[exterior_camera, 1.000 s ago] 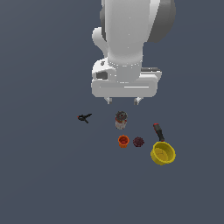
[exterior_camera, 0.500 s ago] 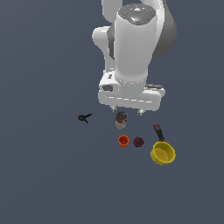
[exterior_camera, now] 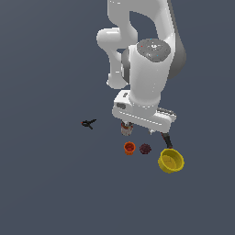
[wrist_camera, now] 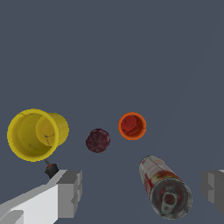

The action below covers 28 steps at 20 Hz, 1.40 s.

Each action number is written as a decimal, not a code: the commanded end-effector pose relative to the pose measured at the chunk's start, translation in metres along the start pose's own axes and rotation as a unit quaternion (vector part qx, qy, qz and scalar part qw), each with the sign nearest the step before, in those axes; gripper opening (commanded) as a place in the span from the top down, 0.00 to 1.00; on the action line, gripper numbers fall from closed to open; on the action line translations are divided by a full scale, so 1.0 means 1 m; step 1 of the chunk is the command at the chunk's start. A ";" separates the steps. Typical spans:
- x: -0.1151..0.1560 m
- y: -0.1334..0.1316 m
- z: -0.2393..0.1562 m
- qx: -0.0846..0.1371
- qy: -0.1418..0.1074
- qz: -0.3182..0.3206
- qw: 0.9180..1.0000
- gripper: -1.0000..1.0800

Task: Pick up a designated object from a clutter of objects.

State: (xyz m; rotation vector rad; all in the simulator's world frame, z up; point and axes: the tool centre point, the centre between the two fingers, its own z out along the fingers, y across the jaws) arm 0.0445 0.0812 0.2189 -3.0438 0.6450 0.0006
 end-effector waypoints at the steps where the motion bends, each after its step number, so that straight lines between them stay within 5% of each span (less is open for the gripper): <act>1: 0.000 -0.006 0.014 -0.001 0.000 0.027 1.000 0.04; 28: -0.021 -0.052 0.137 -0.013 0.007 0.254 0.967 0.04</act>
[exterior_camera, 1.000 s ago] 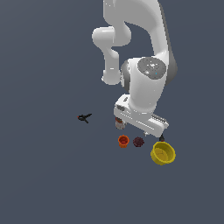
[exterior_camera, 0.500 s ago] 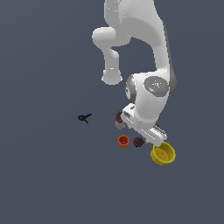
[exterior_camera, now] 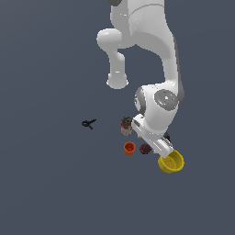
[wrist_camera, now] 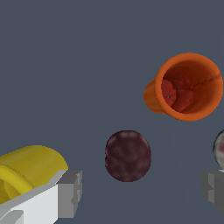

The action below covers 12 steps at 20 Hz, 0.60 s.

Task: Pick up a designated object from a clutter of objects.

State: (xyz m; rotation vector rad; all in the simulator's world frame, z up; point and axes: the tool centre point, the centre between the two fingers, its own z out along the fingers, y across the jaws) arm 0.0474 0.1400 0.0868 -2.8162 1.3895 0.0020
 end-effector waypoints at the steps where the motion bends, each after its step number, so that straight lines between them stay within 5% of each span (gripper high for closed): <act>1: -0.002 -0.001 0.005 0.000 0.001 0.010 1.000 0.04; 12: -0.003 -0.001 0.016 0.000 0.001 0.015 1.000 0.04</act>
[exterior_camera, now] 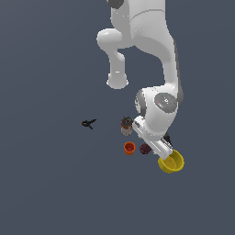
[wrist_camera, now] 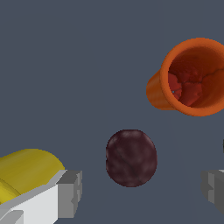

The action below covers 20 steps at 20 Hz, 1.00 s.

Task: Pick up a designated object from a clutter of objects.

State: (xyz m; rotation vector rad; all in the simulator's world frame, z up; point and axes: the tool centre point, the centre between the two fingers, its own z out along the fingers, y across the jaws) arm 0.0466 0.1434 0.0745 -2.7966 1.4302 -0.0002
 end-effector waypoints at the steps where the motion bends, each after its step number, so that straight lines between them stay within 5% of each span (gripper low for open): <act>1: 0.000 0.000 0.008 0.000 0.000 0.000 1.000 0.04; 13: 0.000 0.000 0.046 0.000 0.000 0.002 1.000 0.04; 14: 0.000 0.000 0.046 0.000 0.000 0.002 1.000 1.00; 20: 0.000 0.000 0.046 0.000 0.000 0.002 1.000 1.00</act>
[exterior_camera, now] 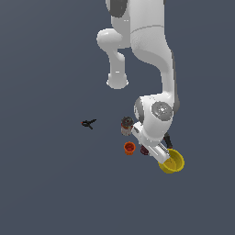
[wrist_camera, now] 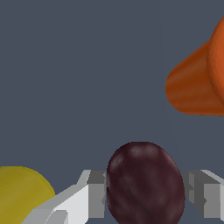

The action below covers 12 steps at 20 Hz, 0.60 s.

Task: Pick up a designated object from a clutter of objects.

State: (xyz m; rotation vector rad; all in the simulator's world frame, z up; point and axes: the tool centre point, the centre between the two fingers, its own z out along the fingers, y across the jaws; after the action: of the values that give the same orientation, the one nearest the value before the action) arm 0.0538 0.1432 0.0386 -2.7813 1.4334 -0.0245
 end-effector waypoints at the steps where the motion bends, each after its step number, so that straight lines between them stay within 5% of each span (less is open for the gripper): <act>1: -0.005 0.006 0.010 -0.009 -0.004 -0.002 1.000 1.00; 12: 0.005 0.011 -0.011 0.000 0.000 0.000 1.000 1.00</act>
State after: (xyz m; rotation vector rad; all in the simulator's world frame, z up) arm 0.0489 0.1359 0.0455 -2.7828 1.4332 -0.0224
